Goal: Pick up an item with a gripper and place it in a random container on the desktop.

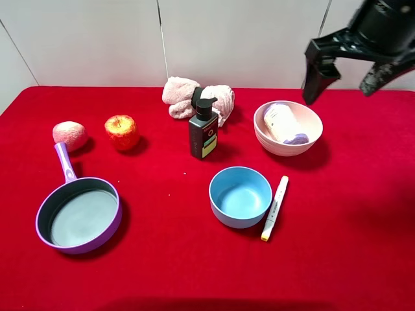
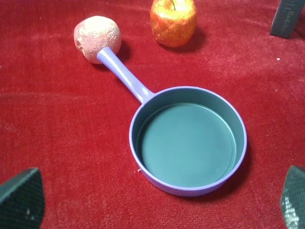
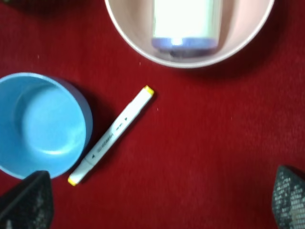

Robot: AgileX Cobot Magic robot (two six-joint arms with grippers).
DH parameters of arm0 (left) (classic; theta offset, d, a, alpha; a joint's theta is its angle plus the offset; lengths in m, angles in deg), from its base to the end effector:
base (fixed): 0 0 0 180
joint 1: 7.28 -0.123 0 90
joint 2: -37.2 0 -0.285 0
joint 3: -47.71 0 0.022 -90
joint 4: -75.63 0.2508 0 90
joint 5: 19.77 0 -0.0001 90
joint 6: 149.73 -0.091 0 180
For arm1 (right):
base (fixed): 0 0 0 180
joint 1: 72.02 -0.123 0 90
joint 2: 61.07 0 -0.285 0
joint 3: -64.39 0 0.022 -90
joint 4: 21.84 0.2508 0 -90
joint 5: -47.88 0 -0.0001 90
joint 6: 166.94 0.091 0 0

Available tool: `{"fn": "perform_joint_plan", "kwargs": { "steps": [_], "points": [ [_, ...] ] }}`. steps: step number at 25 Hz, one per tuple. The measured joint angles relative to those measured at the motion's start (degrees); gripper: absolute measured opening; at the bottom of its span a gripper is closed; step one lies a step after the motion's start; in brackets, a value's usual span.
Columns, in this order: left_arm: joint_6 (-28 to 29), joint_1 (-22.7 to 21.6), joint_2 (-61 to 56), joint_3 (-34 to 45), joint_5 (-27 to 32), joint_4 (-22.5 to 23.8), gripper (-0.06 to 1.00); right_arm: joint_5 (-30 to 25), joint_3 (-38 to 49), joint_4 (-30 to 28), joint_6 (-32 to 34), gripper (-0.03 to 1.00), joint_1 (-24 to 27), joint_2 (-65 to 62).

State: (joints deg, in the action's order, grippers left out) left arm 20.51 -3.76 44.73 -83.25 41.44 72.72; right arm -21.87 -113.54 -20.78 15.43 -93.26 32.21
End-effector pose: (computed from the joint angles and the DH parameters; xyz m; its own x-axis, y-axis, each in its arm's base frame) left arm -0.0052 -0.0037 0.2745 -0.4452 0.1729 -0.8786 0.1671 0.9800 0.1081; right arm 0.2710 0.1070 0.3181 -0.9172 -0.3053 -0.2561 -0.3230 0.9460 0.0290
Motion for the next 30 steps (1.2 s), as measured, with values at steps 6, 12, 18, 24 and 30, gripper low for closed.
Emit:
{"fn": "perform_joint_plan", "kwargs": {
  "steps": [6, 12, 18, 24, 30],
  "points": [
    [0.0, 0.0, 0.0, 0.0, 0.0, 0.0, 0.99, -0.03, 5.46, 0.0, 0.0, 0.69, 0.0, -7.1],
    [0.0, 0.0, 0.0, 0.0, 0.0, 0.0, 0.99, -0.07, 10.7, 0.0, 0.0, 0.69, 0.0, -14.43],
    [0.0, 0.0, 0.0, 0.0, 0.0, 0.0, 0.99, -0.04, 15.51, 0.0, 0.0, 0.69, 0.0, -23.41],
    [0.0, 0.0, 0.0, 0.0, 0.0, 0.0, 0.99, 5.6, 21.45, 0.0, 0.0, 0.69, 0.0, -36.76],
    [-0.06, 0.0, 0.0, 0.0, 0.0, 0.0, 0.99, 13.05, 29.52, 0.16, 0.0, 0.69, 1.63, -51.32]
  ]
}}
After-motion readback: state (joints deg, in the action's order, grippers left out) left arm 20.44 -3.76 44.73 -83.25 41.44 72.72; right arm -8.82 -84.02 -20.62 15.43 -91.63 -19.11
